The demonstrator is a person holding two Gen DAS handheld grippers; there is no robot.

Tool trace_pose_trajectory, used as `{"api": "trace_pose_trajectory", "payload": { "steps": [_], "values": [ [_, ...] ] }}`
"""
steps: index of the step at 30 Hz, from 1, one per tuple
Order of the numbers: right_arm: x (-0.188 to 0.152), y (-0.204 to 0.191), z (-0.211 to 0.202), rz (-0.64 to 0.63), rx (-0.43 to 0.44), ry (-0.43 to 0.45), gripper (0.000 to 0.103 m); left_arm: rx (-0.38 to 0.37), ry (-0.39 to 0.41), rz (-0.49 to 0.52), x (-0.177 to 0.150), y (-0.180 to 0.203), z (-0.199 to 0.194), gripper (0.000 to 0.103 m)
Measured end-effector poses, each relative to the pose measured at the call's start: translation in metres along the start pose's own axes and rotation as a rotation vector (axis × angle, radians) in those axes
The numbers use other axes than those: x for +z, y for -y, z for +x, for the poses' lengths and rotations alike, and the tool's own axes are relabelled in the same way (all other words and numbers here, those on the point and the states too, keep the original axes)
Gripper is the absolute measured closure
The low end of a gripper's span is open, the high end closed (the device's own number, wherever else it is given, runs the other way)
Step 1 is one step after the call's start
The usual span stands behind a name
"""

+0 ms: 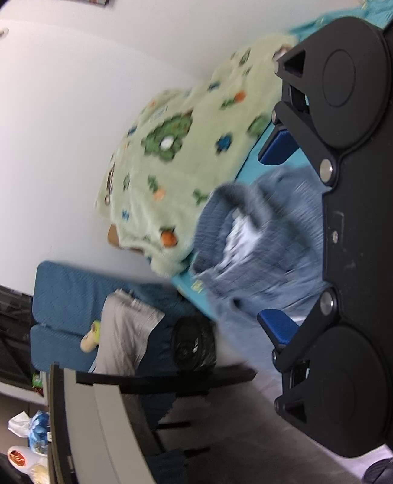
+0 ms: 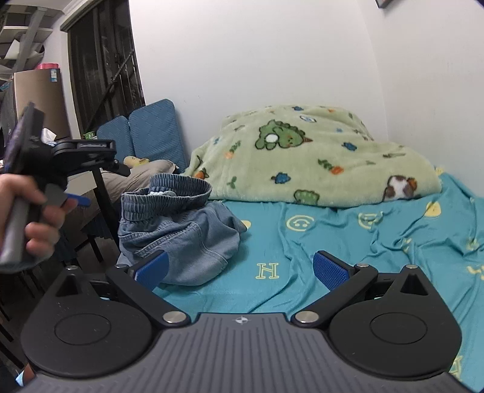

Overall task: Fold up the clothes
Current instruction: 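Lower the left gripper onto the jeans waistband and close on it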

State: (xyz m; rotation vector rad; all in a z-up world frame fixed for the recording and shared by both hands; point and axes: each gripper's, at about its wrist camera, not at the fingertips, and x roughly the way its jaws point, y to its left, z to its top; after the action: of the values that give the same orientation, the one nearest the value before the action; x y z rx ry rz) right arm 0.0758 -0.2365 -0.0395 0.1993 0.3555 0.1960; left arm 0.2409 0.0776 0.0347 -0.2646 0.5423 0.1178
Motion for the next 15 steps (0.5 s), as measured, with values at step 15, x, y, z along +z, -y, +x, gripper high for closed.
{"api": "trace_pose_trajectory", "payload": {
  "steps": [15],
  "values": [
    [-0.017,0.018,0.054,0.08,0.029,-0.124,0.0,0.204,-0.106,0.114,0.06,-0.027,0.138,0.017]
  ]
}}
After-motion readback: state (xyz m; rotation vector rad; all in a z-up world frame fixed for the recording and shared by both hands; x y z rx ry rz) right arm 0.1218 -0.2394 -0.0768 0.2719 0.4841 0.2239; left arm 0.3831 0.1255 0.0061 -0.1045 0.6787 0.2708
